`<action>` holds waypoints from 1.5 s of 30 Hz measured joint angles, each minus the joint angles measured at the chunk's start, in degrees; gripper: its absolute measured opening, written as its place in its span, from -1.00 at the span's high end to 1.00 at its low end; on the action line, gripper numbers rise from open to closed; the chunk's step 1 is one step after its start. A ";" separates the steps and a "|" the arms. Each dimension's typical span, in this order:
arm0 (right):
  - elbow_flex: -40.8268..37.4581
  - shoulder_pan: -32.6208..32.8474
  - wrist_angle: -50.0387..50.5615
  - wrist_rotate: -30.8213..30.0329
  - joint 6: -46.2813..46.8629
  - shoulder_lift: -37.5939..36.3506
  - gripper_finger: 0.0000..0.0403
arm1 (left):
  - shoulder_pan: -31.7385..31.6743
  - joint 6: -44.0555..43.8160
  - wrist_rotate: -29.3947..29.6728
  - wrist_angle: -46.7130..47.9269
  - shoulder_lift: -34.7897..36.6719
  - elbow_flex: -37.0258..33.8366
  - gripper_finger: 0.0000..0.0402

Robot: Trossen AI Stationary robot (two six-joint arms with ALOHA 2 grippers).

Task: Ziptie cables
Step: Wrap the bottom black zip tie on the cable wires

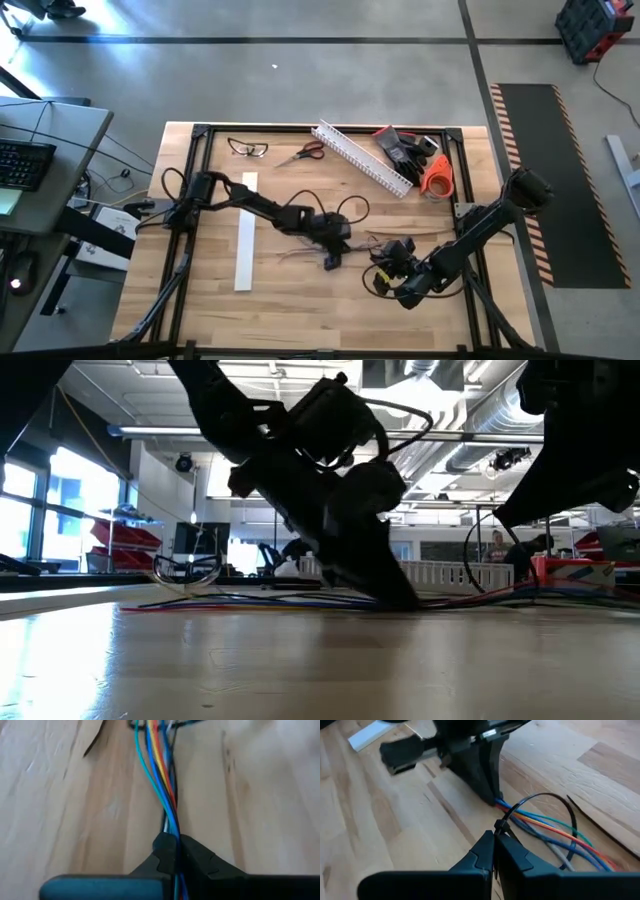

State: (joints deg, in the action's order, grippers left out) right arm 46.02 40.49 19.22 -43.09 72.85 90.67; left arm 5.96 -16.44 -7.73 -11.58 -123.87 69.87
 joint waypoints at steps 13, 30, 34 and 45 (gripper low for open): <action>0.00 1.10 1.55 0.06 0.41 -0.02 1.00 | 1.73 6.48 -4.70 0.02 2.43 0.38 0.73; -0.02 8.27 -0.87 -2.63 1.89 3.48 1.00 | 1.45 58.59 -11.70 -16.15 4.05 2.77 0.09; -0.02 8.76 -1.08 -3.42 2.23 3.48 1.00 | 1.30 59.96 -13.06 -16.69 0.22 5.76 0.08; -0.02 8.31 -3.73 -3.68 1.74 2.57 1.00 | 1.09 62.58 -17.02 -16.26 -5.69 12.45 0.19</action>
State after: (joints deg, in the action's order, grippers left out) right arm 46.00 48.80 15.49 -46.76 74.59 93.24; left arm 7.05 46.15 -24.75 -27.84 -129.56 82.32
